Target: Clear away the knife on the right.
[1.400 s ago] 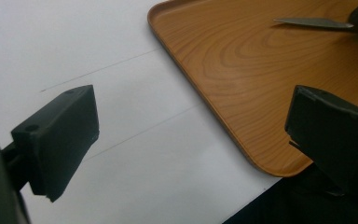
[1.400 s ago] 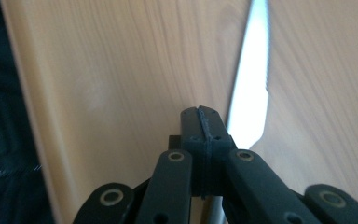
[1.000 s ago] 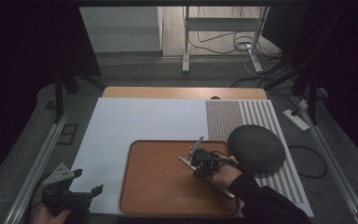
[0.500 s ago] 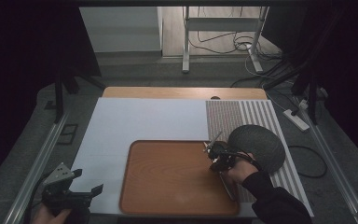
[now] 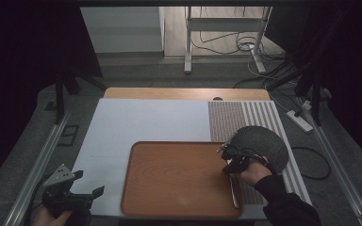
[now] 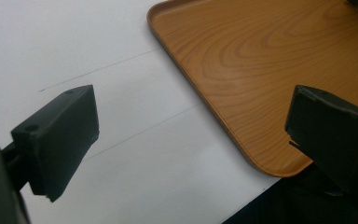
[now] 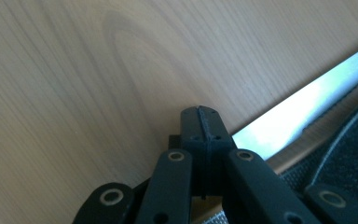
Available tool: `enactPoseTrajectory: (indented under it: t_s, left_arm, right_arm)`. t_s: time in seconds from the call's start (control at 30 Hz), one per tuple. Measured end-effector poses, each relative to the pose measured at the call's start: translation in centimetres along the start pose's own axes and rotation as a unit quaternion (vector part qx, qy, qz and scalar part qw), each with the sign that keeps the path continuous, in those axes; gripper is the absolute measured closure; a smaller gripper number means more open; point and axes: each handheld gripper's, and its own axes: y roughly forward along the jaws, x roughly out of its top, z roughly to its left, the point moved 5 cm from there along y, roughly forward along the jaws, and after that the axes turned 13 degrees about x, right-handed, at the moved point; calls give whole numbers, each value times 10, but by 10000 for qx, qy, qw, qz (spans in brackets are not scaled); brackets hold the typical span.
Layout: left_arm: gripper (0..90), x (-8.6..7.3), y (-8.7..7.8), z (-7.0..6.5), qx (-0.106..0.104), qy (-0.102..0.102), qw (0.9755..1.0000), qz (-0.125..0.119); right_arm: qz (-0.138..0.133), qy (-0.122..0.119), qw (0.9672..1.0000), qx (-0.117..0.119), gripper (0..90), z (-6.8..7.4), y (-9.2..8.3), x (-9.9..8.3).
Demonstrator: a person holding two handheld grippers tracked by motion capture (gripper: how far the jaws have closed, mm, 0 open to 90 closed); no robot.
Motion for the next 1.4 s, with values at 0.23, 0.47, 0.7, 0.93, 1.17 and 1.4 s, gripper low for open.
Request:
enactPoseTrajectory:
  t_s: [0.23,0.47,0.7,0.93,1.17,1.4]
  left_arm:
    - [39,0,0,0,-1,6,10000,-5]
    - [39,0,0,0,-3,8,10000,-5]
    - [39,0,0,0,-3,-1,10000,3]
    - [39,0,0,0,-3,6,10000,0]
    - [39,0,0,0,5,-20,10000,15]
    - [39,0,0,0,-1,-43,10000,16]
  right_arm:
    - [2,21,10000,32,876,0,0,0]
    - [-329,105,9994,34,747,3,-5,5]
    - [-648,95,9979,0,581,8,-10,9]
    - [-731,88,9973,-61,417,10,-14,8]
    - [-933,159,9947,-398,241,10,-21,8]
    - [-1142,303,9926,-288,164,6,-24,3]
